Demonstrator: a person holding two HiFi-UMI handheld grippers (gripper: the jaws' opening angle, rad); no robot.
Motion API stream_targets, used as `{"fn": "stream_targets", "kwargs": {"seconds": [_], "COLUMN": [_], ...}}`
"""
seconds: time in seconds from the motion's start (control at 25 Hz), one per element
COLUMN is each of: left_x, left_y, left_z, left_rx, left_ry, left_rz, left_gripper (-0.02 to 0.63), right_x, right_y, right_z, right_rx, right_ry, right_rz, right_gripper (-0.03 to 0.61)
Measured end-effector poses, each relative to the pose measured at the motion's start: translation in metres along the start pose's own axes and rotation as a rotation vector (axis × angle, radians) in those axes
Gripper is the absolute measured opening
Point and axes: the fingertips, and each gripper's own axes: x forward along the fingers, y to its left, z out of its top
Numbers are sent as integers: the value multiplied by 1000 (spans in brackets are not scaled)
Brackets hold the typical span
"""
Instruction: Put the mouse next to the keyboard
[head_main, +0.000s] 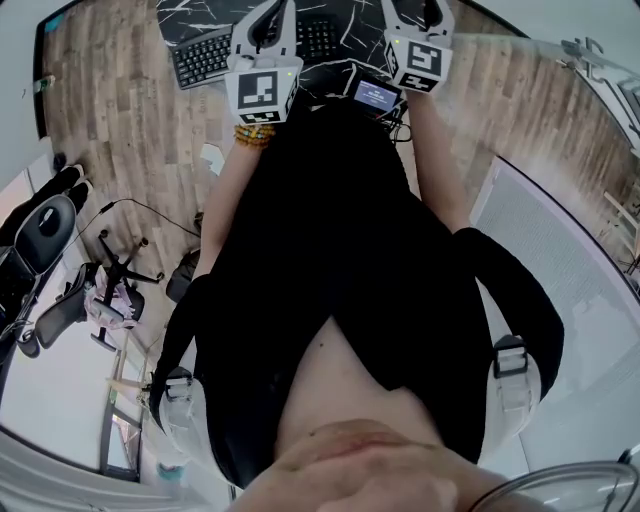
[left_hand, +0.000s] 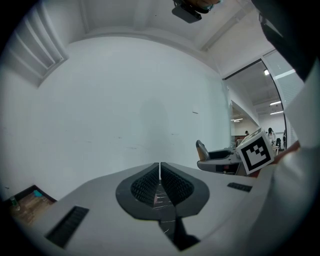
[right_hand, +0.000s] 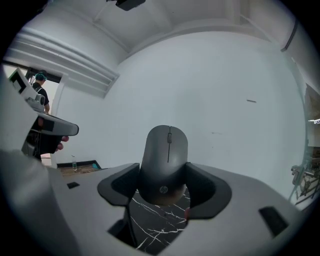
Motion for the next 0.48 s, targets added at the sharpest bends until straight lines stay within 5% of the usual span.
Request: {"fn": "stream_targets", "kwargs": {"seconds": [0.48], "left_x": [-7], "left_y": [4], "left_z": [-14], "left_rx": [24], "left_ry": [44], "left_rz": [9], "left_gripper": [21], "right_x": [18], "right_y": [14], "right_z": [-74], "right_rx": [31], "right_ry": [148], "right_rz": [32], "right_gripper": [284]}}
